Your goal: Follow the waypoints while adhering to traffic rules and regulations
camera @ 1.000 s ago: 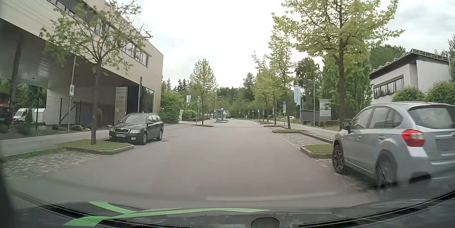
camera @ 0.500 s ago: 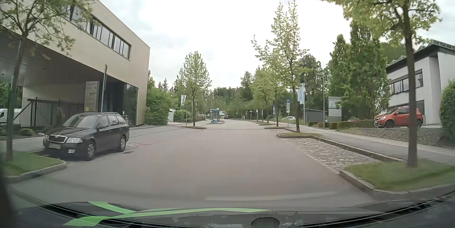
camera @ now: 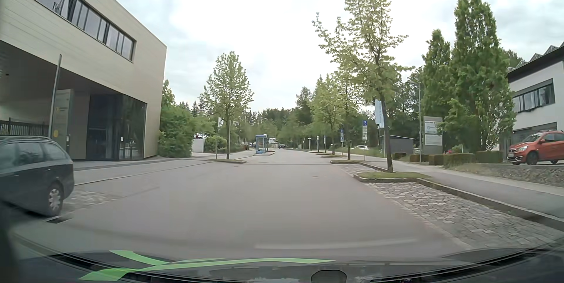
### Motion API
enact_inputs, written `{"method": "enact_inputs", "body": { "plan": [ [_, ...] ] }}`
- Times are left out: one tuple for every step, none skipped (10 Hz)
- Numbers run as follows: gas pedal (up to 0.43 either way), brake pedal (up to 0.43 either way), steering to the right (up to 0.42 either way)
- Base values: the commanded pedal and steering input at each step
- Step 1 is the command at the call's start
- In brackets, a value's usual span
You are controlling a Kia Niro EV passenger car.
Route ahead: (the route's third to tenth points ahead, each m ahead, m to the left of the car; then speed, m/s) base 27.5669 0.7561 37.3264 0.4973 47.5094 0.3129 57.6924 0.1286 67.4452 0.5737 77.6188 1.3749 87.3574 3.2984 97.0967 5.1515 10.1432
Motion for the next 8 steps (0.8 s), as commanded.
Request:
{"method": "enact_inputs", "body": {
  "plan": [
    [0.13,0.0,0.004],
    [0.13,0.0,0.004],
    [0.13,0.0,0.002],
    [0.13,0.0,0.0],
    [0.13,0.0,-0.001],
    [0.13,0.0,-0.001],
    [0.13,0.0,-0.001],
    [0.13,0.0,0.0]
  ]
}}
